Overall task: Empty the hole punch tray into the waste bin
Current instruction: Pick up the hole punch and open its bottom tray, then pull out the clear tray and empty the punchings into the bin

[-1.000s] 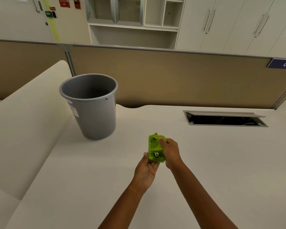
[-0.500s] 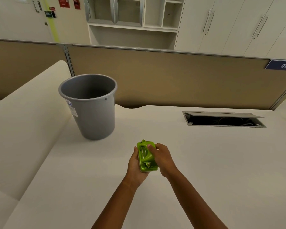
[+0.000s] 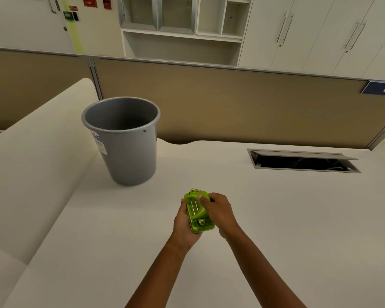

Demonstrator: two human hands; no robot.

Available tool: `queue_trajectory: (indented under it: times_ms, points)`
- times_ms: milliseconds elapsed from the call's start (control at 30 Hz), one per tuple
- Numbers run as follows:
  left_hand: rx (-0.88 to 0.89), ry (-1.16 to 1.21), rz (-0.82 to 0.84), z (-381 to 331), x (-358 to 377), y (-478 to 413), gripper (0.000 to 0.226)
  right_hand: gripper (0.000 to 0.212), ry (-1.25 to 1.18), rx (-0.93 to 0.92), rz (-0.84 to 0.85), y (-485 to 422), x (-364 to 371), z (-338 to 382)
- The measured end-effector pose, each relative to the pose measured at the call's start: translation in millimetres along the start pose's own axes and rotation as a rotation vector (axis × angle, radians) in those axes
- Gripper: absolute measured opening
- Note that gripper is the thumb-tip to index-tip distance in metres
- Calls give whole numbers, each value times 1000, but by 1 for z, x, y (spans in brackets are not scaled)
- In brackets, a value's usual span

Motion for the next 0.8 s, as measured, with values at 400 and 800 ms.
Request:
queue_trajectory:
  times_ms: [400, 800]
  points:
    - [28, -75, -58, -5, -8, -6, 49, 30, -316, 197, 107, -1, 3, -3]
    - [56, -70, 67, -13, 8, 7, 45, 39, -921, 633, 203, -7, -1, -31]
Point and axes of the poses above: each hand's wrist, its own y-axis away from the middle knuckle, its own x-axis out of the palm, z = x × y, the point moved 9 cm from there along -y, towards the middle knuckle, and after that the axes turned 12 degrees about -z, right-handed, at the moved point
